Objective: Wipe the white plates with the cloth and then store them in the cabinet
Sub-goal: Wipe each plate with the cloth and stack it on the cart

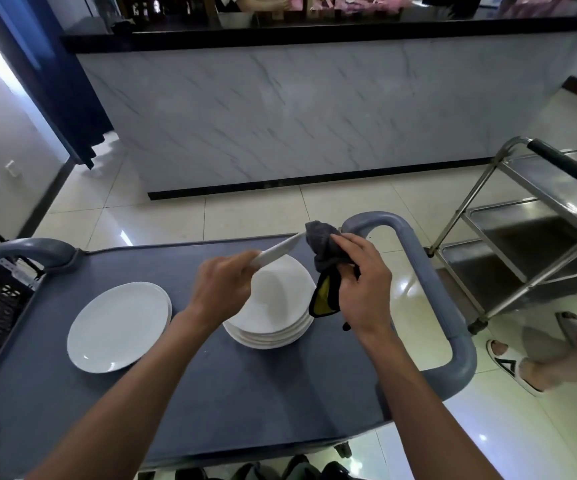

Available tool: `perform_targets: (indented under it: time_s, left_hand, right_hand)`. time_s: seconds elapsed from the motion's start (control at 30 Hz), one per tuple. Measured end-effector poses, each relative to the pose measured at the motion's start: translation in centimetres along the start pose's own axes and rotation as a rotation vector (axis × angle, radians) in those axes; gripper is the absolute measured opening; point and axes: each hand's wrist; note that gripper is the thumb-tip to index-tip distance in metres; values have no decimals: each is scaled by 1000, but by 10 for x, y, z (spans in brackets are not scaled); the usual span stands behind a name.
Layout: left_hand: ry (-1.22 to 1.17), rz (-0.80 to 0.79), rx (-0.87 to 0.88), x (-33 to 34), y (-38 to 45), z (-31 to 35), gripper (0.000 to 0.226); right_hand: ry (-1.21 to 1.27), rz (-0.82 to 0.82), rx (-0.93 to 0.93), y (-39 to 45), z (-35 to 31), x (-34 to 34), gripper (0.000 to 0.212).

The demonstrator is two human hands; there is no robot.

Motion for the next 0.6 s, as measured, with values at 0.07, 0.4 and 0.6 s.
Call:
perform_targets:
  time_s: [0.07,0.4,0.6]
  left_hand:
    - [58,-1,58,7,-5,-3,19]
    - [181,-83,233,27,-32,-21,30]
    - [164,-159,312,36,-50,-18,27]
  right_hand:
    - [-5,-10,8,-2,3,-3,45]
    - [-43,-14,44,-7,13,-8,44]
    - [-47,-12,52,-10,15,-3,45]
Point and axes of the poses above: each hand's wrist, its own y-axis towards the middle knuckle, its own x-axis out of the palm, z = x × y, and after that the axes turned 6 degrees about -x, right-handed
